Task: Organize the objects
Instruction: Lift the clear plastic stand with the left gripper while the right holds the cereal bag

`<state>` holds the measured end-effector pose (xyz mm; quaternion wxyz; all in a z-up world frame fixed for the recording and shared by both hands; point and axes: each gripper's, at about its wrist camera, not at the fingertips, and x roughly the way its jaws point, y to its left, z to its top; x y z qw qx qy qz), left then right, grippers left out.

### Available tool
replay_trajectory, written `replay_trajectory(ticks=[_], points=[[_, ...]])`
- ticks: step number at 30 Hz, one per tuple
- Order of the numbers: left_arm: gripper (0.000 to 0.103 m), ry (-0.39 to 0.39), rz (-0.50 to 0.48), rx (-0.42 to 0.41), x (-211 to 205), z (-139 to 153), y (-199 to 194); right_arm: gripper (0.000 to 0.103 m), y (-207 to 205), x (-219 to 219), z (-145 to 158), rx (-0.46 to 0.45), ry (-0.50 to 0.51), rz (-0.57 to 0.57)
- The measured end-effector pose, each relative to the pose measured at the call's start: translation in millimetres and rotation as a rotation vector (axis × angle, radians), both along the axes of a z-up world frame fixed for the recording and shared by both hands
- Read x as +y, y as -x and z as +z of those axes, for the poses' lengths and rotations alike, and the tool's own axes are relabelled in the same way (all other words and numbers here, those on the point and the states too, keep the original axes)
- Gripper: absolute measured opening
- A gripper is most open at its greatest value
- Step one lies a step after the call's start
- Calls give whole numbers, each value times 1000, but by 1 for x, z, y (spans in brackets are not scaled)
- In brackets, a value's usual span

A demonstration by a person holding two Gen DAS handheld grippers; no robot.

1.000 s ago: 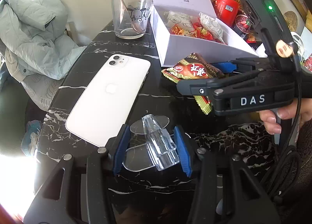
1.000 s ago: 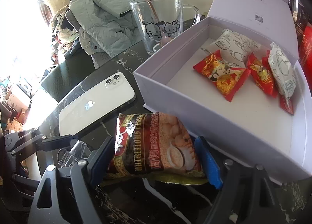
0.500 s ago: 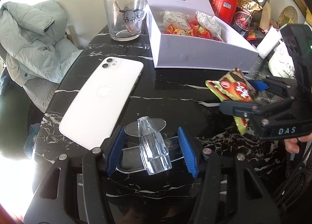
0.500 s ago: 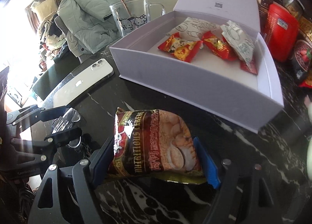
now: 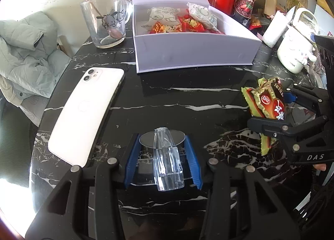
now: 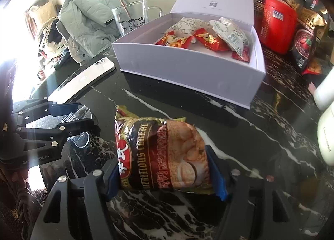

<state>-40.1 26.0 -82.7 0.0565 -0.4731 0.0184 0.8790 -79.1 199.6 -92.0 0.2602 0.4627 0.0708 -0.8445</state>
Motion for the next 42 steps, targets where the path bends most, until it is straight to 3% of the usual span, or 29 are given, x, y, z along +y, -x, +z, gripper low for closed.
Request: replay_trajectory(ticks=[9, 18, 31, 42], points=[[41, -27, -24, -12, 2, 2, -4, 69, -5, 9, 2, -30, 41, -31], [41, -54, -29, -23, 1, 6, -4, 69, -13, 11, 14, -1, 34, -41], [41, -40, -26, -21, -2, 14, -2, 69, -17, 10, 20, -33, 96, -20], [41, -38, -40, 27, -3, 31, -1, 69, -18, 9, 22, -32, 100, -19]])
